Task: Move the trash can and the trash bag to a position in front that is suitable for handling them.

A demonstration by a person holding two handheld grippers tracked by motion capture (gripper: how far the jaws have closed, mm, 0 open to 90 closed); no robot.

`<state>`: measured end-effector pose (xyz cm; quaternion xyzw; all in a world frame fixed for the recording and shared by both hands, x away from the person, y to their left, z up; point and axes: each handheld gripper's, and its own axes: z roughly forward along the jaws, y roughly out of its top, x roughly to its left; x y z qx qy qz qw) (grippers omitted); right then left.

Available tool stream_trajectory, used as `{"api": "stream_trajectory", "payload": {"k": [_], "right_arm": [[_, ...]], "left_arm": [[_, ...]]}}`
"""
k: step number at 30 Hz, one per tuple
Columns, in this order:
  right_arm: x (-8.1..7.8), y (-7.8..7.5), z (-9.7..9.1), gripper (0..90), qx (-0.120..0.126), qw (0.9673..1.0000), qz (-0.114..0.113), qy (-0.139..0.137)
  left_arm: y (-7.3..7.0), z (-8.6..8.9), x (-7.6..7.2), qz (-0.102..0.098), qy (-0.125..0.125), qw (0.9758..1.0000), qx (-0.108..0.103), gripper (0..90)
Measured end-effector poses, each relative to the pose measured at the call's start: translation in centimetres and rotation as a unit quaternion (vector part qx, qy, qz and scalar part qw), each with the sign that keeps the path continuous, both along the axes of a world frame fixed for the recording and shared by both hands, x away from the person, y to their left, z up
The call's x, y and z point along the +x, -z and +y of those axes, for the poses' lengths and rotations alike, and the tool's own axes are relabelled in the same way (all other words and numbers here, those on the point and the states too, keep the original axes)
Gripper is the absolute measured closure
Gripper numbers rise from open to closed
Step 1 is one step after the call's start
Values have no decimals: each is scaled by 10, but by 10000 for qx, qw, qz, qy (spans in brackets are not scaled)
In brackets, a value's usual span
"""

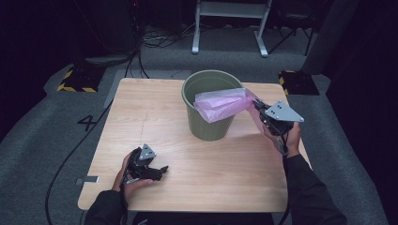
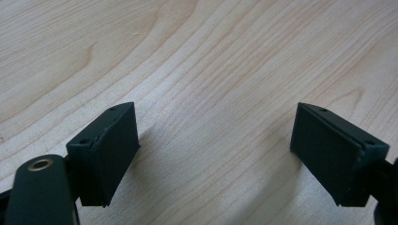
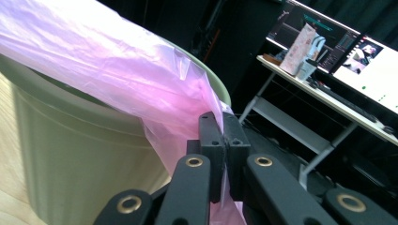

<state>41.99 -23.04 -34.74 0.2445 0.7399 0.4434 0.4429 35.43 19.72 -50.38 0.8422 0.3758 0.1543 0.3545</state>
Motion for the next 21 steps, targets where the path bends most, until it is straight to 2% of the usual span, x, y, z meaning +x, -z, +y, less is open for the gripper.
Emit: {"api": "stream_trajectory", "payload": {"k": [8, 10, 12, 17, 19, 21], "right_arm": [[2, 2, 5, 900, -97, 9999, 31, 0], [2, 3, 6, 900, -109, 9999, 35, -37], [0, 3, 7, 900, -148, 9999, 12, -45], [0, 5, 9, 900, -226, 9997, 10, -69], [1, 5, 9, 900, -273, 9996, 11, -67], [1, 5, 9, 900, -304, 9995, 8, -53]], "left_arm": [[0, -1, 0, -2, -50, 10000, 15, 153], [0, -2, 0, 7, -101, 9999, -41, 160], [-2, -4, 0, 14, -105, 9999, 0, 194], [-2, -6, 3, 27, -42, 10000, 3, 182], [-5, -8, 2, -45, -93, 9999, 20, 189], [-12, -11, 0, -189, -11, 9998, -18, 190]]}}
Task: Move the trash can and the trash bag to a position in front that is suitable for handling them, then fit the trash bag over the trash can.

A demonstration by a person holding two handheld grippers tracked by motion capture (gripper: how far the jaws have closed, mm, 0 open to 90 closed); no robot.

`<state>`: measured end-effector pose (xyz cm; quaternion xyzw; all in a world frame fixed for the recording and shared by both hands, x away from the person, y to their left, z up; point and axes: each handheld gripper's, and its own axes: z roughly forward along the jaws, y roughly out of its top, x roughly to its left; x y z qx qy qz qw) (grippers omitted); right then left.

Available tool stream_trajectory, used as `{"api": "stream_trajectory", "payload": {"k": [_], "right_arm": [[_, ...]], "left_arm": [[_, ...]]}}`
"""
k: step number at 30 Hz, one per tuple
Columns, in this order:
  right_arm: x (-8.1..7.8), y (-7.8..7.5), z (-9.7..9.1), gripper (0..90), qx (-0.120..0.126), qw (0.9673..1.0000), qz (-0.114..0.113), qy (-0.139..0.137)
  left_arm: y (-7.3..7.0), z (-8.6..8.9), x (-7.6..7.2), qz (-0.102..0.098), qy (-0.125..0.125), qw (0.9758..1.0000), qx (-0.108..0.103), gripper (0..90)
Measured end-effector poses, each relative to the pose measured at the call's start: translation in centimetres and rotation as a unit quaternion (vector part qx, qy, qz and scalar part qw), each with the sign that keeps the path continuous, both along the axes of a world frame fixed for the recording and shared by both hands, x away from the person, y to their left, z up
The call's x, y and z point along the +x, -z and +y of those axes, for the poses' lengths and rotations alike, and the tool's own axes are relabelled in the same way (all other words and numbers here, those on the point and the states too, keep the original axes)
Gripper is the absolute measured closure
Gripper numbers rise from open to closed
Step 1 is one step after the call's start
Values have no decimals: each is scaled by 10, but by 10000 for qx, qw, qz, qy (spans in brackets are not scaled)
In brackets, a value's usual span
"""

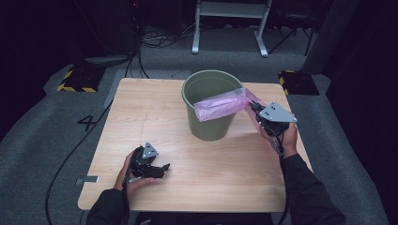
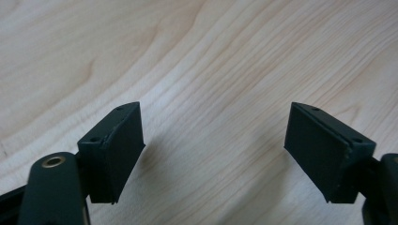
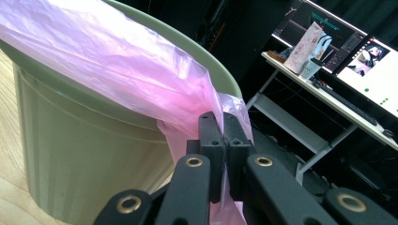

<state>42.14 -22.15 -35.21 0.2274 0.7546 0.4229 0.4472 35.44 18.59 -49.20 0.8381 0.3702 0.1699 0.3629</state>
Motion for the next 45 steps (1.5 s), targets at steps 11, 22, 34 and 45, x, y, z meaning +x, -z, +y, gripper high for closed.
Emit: {"api": "stream_trajectory", "payload": {"k": [11, 22, 34, 45], "right_arm": [[3, -1, 1, 900, -103, 9999, 22, 98], [5, -4, 5, 900, -128, 9999, 11, 80], [5, -7, 8, 900, -230, 9997, 28, 43], [7, -11, 11, 900, -291, 9995, 76, 38]], "left_arm": [[-58, -21, -12, -936, 257, 9932, -645, 203], [-95, -34, 12, -1290, 390, 9867, -913, 197], [-138, -46, 37, -1655, 570, 9790, -1048, 196], [-155, -58, 60, -1781, 619, 9746, -1209, 198]]}}
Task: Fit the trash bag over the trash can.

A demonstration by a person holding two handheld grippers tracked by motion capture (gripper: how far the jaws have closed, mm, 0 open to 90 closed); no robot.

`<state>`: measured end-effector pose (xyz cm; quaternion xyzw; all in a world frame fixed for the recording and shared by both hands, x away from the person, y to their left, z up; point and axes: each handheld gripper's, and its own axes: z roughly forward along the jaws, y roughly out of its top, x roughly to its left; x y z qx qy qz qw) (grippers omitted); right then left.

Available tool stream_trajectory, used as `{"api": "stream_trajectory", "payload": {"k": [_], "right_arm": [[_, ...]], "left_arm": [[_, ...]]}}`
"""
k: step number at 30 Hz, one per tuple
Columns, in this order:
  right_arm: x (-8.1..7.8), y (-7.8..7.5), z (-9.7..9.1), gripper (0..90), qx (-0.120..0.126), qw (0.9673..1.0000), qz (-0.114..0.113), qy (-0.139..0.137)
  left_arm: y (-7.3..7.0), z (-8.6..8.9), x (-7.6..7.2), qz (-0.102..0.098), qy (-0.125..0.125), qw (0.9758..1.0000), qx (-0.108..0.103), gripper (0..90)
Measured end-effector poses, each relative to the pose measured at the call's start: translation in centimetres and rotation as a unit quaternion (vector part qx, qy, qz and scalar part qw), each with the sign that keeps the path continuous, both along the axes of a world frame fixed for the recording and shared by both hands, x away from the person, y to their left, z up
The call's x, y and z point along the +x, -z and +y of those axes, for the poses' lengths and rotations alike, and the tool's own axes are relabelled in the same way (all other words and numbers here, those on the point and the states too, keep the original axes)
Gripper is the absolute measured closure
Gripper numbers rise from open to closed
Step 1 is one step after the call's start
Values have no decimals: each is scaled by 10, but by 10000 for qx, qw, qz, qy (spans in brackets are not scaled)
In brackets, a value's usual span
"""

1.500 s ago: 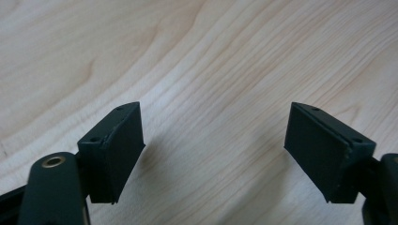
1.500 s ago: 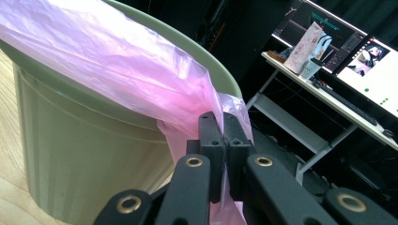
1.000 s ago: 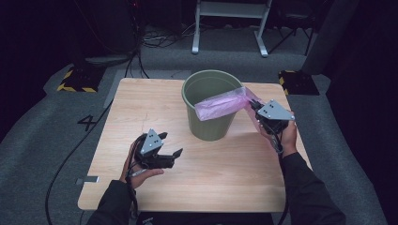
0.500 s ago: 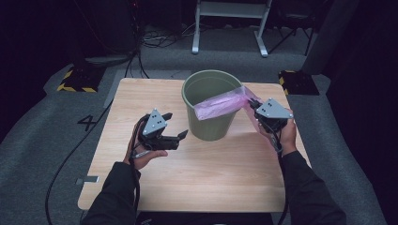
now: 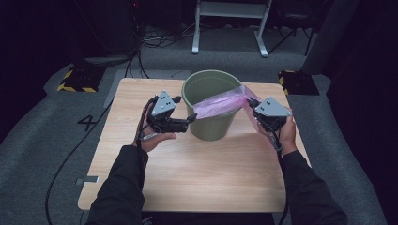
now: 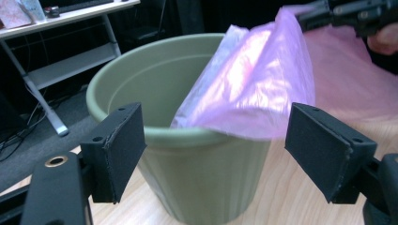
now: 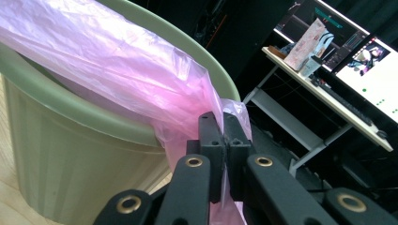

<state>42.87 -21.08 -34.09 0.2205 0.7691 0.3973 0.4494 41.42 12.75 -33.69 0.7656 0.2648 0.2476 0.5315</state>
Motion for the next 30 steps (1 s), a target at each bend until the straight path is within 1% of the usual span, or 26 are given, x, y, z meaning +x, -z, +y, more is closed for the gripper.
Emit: {"api": "stream_trajectory", "payload": {"k": [2, 4, 6, 7, 9, 10, 11, 12, 14, 15, 16, 19, 20, 22, 24, 25, 26, 28, 29, 30], "right_arm": [[1, 0, 1, 900, -30, 10000, 11, 22], [2, 0, 2, 900, -37, 10000, 34, 24], [2, 0, 3, 900, -43, 10000, 44, 29], [2, 0, 3, 900, -45, 10000, 48, 25], [3, 0, 3, 900, -54, 10000, 53, 26], [4, -1, 4, 900, -37, 10000, 64, 17], [4, -1, 4, 900, -26, 10000, 70, 3], [4, -1, 4, 900, -27, 10000, 85, -29], [4, 0, 5, 900, -56, 9999, 100, -50], [4, 0, 6, 900, -56, 9999, 106, -63], [4, 0, 7, 900, -48, 9999, 115, -85], [4, 1, 8, 900, -59, 9998, 125, -122], [3, 1, 9, 900, -70, 9998, 127, -145], [3, 1, 10, 900, -83, 9997, 131, -187], [2, 1, 12, 900, -87, 9996, 131, -217], [2, 1, 12, 900, -91, 9996, 120, -229], [1, 1, 13, 900, -90, 9996, 129, -251], [0, 2, 15, 900, -105, 9995, 120, -274], [0, 2, 15, 900, -109, 9995, 118, -282], [-1, 2, 16, 900, -110, 9994, 124, -295]], "left_arm": [[-2, -2, 4, -12, 3, 10000, 8, 202], [-3, -5, 9, -20, -29, 10000, 59, 206], [-4, -8, 14, -30, -46, 10000, 17, 232], [-5, -10, 17, -37, -126, 9999, 14, 239], [-6, -12, 21, -34, -158, 9999, -16, 324], [-7, -12, 23, -35, -182, 9998, -3, 344], [-8, -14, 26, -66, -258, 9996, 78, 360], [-9, -15, 27, -82, -298, 9995, 111, 428], [-10, -18, 31, -91, -371, 9991, 176, 457], [-10, -19, 33, -80, -418, 9989, 217, 494], [-10, -21, 36, -31, -442, 9987, 258, 505], [-8, -25, 44, 59, -534, 9977, 415, 502], [-7, -28, 47, 125, -579, 9970, 499, 489], [-7, -33, 52, 124, -676, 9951, 707, 467], [-6, -36, 55, 186, -744, 9940, 778, 449], [-6, -38, 59, 247, -795, 9928, 860, 444], [-6, -40, 60, 269, -832, 9922, 888, 428], [-6, -44, 62, 300, -782, 9921, 930, 401], [-7, -46, 61, 294, -691, 9927, 943, 381], [-8, -47, 59, 245, -615, 9935, 922, 362]]}}
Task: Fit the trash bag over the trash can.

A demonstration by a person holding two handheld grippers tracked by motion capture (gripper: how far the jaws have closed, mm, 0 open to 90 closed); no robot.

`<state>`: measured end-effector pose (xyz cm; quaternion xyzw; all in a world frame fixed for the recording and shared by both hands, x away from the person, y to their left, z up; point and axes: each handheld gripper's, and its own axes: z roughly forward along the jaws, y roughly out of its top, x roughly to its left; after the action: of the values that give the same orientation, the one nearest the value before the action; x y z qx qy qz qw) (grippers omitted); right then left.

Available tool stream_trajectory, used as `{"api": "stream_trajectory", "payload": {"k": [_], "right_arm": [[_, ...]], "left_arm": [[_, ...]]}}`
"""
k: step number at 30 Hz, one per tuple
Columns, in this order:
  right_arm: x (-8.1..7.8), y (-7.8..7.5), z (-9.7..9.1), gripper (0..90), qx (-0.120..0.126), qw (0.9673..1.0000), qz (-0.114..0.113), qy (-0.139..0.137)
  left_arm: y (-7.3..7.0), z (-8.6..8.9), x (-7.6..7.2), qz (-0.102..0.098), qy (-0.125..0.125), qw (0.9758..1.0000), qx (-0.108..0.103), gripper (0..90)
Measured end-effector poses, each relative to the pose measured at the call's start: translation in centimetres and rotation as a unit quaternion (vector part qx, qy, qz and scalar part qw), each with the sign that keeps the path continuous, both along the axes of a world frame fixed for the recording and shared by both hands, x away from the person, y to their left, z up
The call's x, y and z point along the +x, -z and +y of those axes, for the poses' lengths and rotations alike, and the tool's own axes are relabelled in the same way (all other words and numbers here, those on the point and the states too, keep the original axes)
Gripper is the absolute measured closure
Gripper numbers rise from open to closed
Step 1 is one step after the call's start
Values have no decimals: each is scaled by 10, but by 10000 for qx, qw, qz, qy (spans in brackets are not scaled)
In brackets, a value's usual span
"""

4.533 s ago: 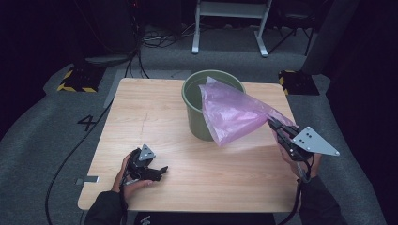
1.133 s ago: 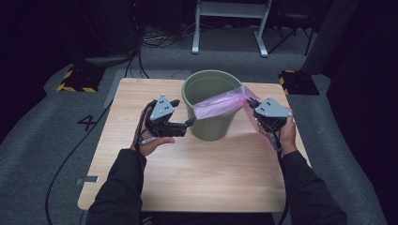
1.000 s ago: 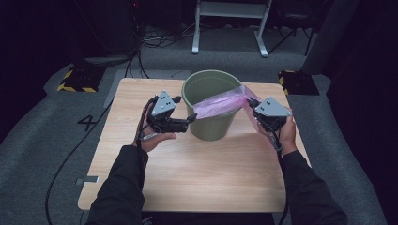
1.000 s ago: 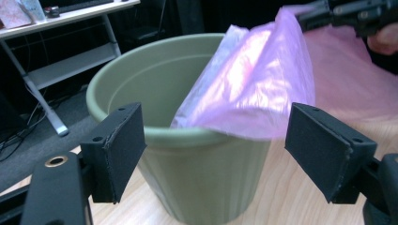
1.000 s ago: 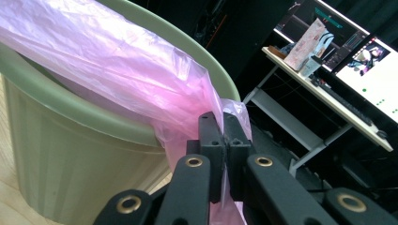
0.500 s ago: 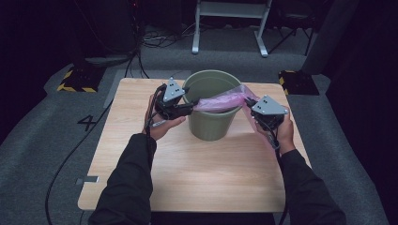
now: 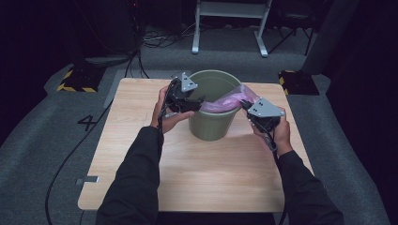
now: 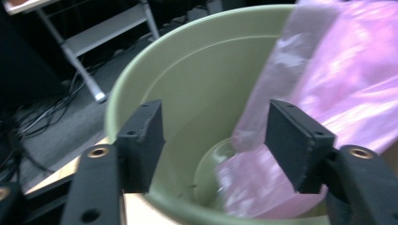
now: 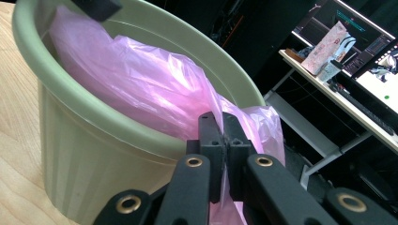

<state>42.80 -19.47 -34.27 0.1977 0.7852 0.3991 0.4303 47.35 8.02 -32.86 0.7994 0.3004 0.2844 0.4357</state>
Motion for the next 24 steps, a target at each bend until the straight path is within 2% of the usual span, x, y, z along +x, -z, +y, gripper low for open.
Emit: {"api": "stream_trajectory", "payload": {"k": [5, 8, 12, 17, 20, 24], "right_arm": [[0, 0, 1, 900, -57, 10000, -10, -3], [-1, -1, 2, 900, -25, 10000, -1, -22], [-3, -3, 5, 900, 8, 9999, 23, -108], [-5, -4, 13, 899, -63, 9998, 12, -210], [-7, -5, 18, 898, -59, 9996, 10, -289], [-11, -7, 23, 894, -95, 9992, -20, -384]], "left_arm": [[-9, -8, -12, -103, 582, 9981, -147, 338], [-13, -16, -18, -105, 826, 9963, -206, 324], [-14, -28, -23, -67, 1082, 9940, -138, 322], [-13, -36, -24, -6, 1261, 9920, -97, 326], [-12, -42, -24, -43, 1191, 9928, 86, 368], [-10, -41, -21, -49, 1112, 9936, 214, 545]]}}
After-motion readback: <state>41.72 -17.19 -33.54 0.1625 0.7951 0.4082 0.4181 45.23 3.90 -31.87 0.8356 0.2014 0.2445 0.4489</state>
